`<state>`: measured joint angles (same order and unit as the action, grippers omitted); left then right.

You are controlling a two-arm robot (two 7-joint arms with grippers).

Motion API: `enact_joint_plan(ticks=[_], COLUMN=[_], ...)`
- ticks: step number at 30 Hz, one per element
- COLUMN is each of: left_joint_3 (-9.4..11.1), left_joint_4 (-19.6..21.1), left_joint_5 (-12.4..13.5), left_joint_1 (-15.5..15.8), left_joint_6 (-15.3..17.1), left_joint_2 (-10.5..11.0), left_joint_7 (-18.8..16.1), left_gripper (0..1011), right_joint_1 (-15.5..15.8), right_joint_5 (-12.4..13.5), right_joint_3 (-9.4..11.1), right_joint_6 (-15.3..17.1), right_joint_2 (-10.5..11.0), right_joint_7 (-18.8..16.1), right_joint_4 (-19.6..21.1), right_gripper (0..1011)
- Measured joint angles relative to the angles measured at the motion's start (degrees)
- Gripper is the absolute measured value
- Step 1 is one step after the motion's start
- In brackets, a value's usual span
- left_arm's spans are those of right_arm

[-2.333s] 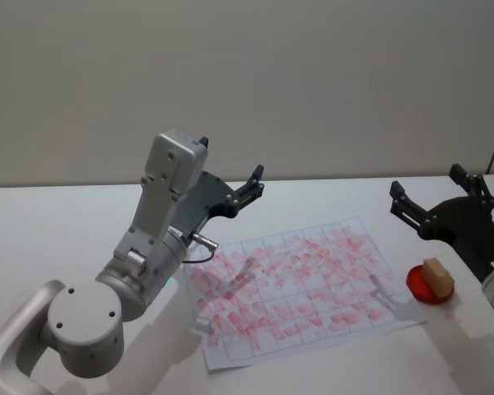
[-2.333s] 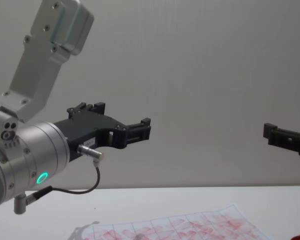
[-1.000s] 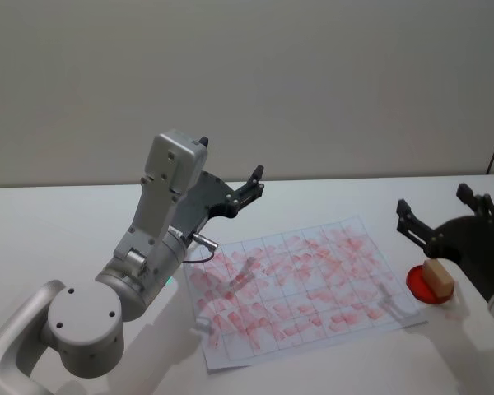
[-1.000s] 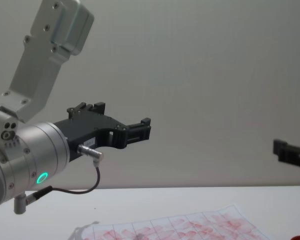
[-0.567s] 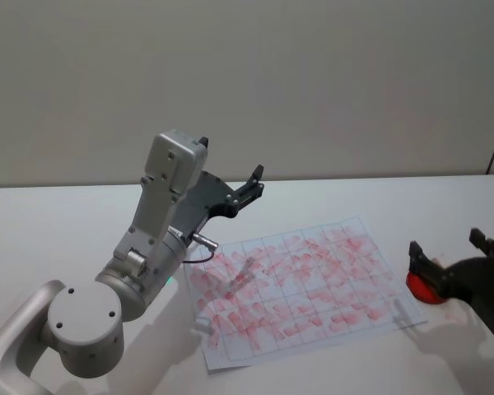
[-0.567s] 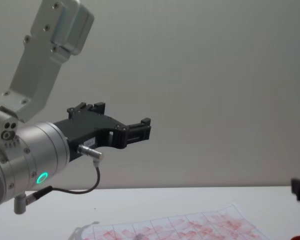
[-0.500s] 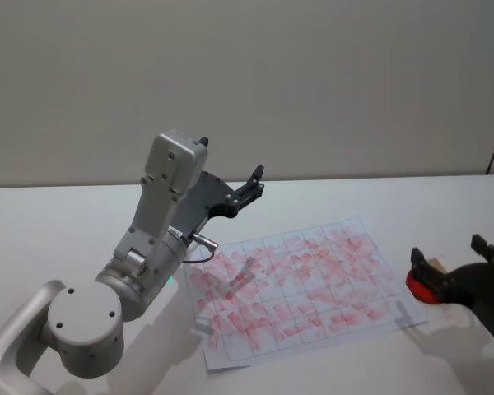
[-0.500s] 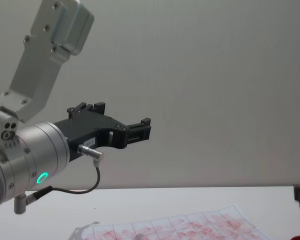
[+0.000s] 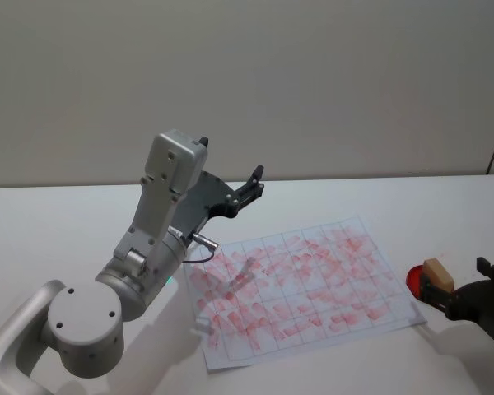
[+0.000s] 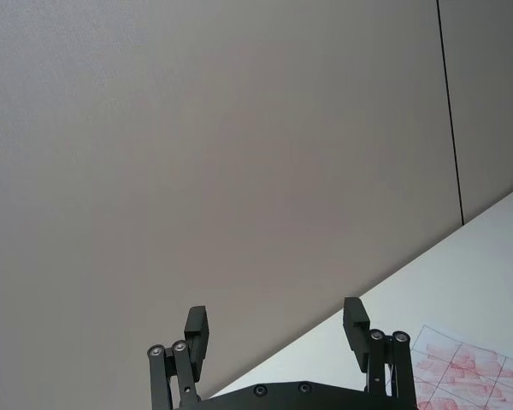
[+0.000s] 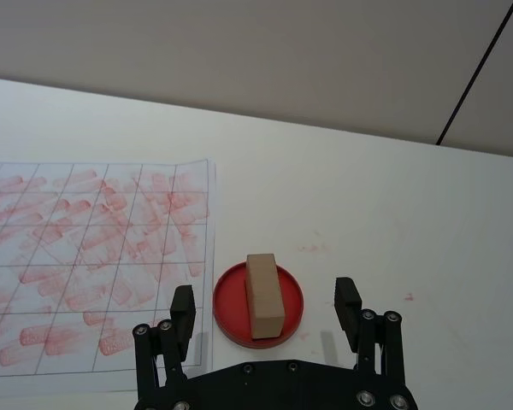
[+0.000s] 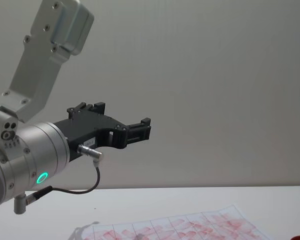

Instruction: Use the one hand to pick up the stamp and affix it onto the A4 paper.

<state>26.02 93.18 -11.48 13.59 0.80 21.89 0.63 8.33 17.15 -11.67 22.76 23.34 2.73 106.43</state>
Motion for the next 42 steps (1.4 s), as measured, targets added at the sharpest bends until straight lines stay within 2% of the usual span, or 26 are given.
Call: enact_joint_plan(ticks=[8, 16, 21, 26, 29, 30, 33, 34, 36, 37, 42], left_joint_3=[0.0, 0.0, 0.0, 0.0, 0.0, 0.0, 0.0, 0.0, 0.0, 0.0, 0.0], left_joint_4=[0.0, 0.0, 0.0, 0.0, 0.0, 0.0, 0.0, 0.0, 0.0, 0.0, 0.0], left_joint_5=[0.0, 0.0, 0.0, 0.0, 0.0, 0.0, 0.0, 0.0, 0.0, 0.0, 0.0], left_joint_1=[0.0, 0.0, 0.0, 0.0, 0.0, 0.0, 0.0, 0.0, 0.0, 0.0, 0.0], left_joint_6=[0.0, 0.0, 0.0, 0.0, 0.0, 0.0, 0.0, 0.0, 0.0, 0.0, 0.0], left_joint_2=[0.0, 0.0, 0.0, 0.0, 0.0, 0.0, 0.0, 0.0, 0.0, 0.0, 0.0], left_joint_7=[0.0, 0.0, 0.0, 0.0, 0.0, 0.0, 0.0, -0.01, 0.0, 0.0, 0.0], left_gripper=[1001, 1001, 1001, 1001, 1001, 1001, 1001, 1001, 1001, 1001, 1001], right_joint_1=[-2.9, -6.01, -6.94, -7.82, -8.2, -8.34, -8.54, -8.65, -8.75, -8.84, -9.03], right_joint_5=[-1.49, -2.78, -3.18, -3.54, -3.68, -3.73, -3.83, -3.86, -3.9, -3.93, -4.02], right_joint_3=[-0.02, -0.46, -0.6, -0.72, -0.78, -0.81, -0.84, -0.85, -0.86, -0.87, -0.9], right_joint_6=[2.35, 3.52, 3.8, 4.06, 4.15, 4.21, 4.28, 4.31, 4.34, 4.37, 4.43], right_joint_2=[-0.7, -2.04, -2.46, -2.88, -3.05, -3.12, -3.2, -3.26, -3.31, -3.34, -3.42], right_joint_7=[-2.92, -5.66, -6.43, -7.21, -7.53, -7.67, -7.81, -7.91, -7.99, -8.07, -8.22], right_joint_4=[-3.4, -7.35, -8.53, -9.68, -10.13, -10.33, -10.57, -10.72, -10.84, -10.95, -11.21], right_gripper=[1001, 1001, 986, 879, 782, 782, 684, 621, 589, 521, 390])
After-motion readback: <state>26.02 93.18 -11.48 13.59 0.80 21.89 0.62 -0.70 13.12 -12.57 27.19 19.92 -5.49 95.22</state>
